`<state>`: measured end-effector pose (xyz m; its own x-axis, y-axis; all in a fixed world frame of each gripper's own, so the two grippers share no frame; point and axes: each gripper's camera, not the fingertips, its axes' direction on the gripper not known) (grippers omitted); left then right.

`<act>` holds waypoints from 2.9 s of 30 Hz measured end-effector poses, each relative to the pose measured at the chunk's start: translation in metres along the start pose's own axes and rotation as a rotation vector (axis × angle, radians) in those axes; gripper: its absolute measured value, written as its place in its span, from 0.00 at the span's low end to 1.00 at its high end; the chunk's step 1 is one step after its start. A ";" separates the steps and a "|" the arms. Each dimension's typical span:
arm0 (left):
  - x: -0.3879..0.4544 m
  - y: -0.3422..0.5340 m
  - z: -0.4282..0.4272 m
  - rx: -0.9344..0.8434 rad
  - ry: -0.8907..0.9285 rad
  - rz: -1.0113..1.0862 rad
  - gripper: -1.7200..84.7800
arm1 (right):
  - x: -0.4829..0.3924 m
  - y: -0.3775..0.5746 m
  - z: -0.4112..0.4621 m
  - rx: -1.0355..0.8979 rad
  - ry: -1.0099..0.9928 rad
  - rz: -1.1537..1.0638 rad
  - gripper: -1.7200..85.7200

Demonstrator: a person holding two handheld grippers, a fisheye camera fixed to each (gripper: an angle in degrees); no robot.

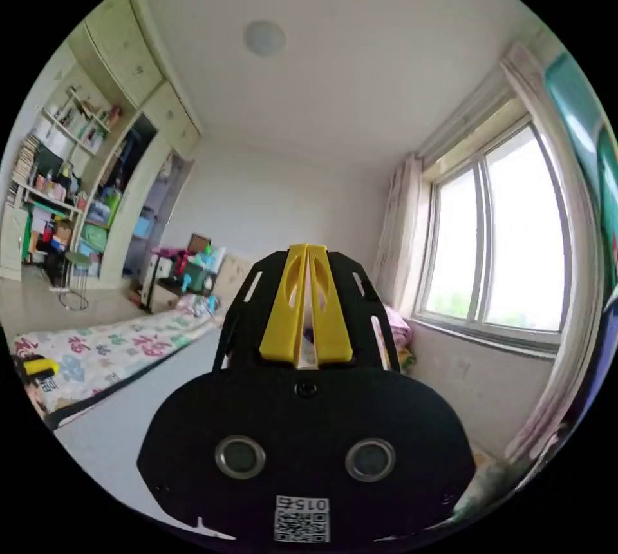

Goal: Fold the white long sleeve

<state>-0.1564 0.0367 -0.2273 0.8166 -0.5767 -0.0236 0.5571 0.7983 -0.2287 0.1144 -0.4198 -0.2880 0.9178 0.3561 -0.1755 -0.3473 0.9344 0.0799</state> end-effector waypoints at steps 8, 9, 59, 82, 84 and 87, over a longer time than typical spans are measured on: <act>-0.194 0.189 -0.142 -0.425 -0.399 -0.359 0.05 | -0.106 0.260 -0.070 -0.243 -0.388 0.157 0.01; -0.209 0.221 -0.154 -0.492 -0.401 -0.404 0.07 | -0.124 0.294 -0.071 -0.321 -0.424 0.143 0.01; -0.273 0.316 -0.192 0.172 0.787 -0.441 0.04 | 0.199 0.483 -0.051 -0.499 -1.327 0.283 0.13; 0.021 0.129 0.161 0.168 1.698 -0.452 0.05 | 0.468 0.402 -0.012 -0.273 -0.974 0.466 0.07; 0.006 0.142 0.201 0.081 1.585 -0.579 0.05 | 0.451 0.408 0.019 -0.356 -0.910 0.441 0.07; -0.025 0.184 0.267 -0.154 1.307 -0.767 0.06 | 0.425 0.439 0.073 -0.558 -0.918 0.464 0.09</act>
<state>-0.0337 0.2447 -0.0087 -0.4010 -0.6410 -0.6544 0.6831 0.2668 -0.6799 0.3656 0.1407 -0.2554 0.3958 0.7354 0.5501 -0.5123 0.6739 -0.5323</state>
